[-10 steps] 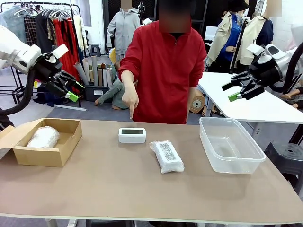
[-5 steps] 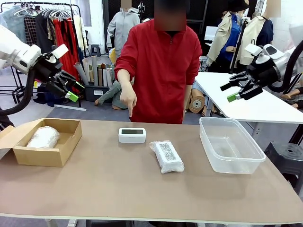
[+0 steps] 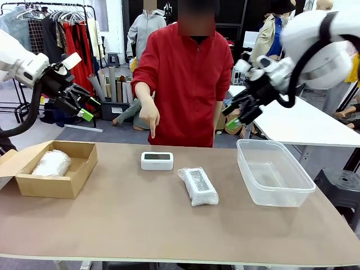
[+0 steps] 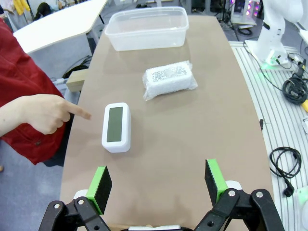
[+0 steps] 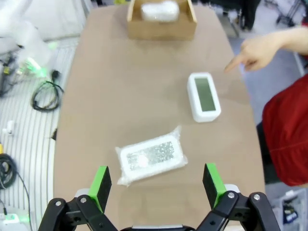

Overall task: Separate and place wrapped and unwrapped clocks.
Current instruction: Pick up the Digital clock indicated by the person.

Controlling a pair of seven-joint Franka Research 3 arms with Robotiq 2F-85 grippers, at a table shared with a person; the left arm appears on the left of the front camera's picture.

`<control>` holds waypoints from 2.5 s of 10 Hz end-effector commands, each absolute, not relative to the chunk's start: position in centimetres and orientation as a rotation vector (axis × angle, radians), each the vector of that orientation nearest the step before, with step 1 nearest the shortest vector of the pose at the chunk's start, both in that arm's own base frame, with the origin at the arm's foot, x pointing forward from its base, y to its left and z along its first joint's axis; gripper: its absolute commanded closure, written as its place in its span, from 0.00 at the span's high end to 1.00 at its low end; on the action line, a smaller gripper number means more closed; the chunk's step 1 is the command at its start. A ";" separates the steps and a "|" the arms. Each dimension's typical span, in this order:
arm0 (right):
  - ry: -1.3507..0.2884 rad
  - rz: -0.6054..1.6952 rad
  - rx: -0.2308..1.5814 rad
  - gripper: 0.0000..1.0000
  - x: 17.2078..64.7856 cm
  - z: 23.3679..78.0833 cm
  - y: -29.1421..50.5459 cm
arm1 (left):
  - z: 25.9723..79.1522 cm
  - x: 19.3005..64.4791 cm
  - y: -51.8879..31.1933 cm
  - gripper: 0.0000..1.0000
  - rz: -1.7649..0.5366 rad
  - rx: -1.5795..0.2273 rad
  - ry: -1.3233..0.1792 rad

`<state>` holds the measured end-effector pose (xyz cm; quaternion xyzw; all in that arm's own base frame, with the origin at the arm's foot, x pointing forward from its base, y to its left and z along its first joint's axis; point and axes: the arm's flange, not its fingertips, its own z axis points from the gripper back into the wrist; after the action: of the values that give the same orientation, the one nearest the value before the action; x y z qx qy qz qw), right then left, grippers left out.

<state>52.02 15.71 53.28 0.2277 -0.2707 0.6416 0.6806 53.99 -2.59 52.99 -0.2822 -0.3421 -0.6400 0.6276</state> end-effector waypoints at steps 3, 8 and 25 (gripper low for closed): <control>-0.434 1.490 0.308 1.00 52.4 49.0 24.1 | 53.2 53.9 -2.5 1.00 -1.463 -0.640 -0.791; -0.488 1.554 0.235 1.00 55.3 45.8 27.8 | 53.2 53.9 -2.5 1.00 -1.463 -0.640 -0.791; -0.401 1.583 0.263 1.00 60.2 43.9 37.6 | 53.2 53.9 -2.5 1.00 -1.463 -0.640 -0.791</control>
<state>58.44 35.92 43.37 0.1239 -0.1990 0.7057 0.6686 53.99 -2.59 53.03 -0.2816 -0.3424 -0.6400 0.6275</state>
